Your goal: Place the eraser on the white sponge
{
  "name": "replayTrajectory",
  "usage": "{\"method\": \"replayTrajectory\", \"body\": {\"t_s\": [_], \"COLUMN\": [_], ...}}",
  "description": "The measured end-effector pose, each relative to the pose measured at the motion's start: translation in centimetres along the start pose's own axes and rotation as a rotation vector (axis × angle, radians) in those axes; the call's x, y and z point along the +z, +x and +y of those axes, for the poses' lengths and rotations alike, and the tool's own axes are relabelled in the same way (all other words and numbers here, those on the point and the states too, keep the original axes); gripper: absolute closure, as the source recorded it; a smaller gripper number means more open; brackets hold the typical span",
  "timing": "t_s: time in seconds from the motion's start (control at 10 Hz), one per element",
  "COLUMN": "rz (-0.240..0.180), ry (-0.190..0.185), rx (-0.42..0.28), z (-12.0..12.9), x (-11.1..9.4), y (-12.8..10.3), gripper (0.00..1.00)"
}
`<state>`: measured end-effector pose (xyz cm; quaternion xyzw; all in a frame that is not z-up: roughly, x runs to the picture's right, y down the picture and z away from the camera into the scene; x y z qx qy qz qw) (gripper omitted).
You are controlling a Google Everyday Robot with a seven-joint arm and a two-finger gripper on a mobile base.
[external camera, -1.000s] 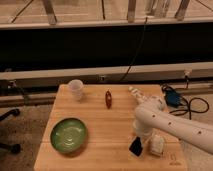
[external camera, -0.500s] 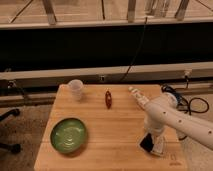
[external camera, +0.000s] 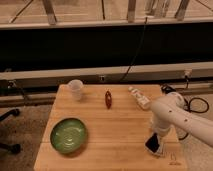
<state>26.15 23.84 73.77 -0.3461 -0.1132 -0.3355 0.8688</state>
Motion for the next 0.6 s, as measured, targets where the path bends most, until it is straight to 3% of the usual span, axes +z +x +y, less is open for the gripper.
{"method": "replayTrajectory", "body": {"t_s": [0.4, 0.6], "rz": [-0.018, -0.019], "ry": [-0.016, -0.023], "rx": [-0.001, 0.006], "z": [1.0, 1.6], "x": [-0.3, -0.4], "y": [-0.3, -0.2], "gripper": [0.26, 0.20]}}
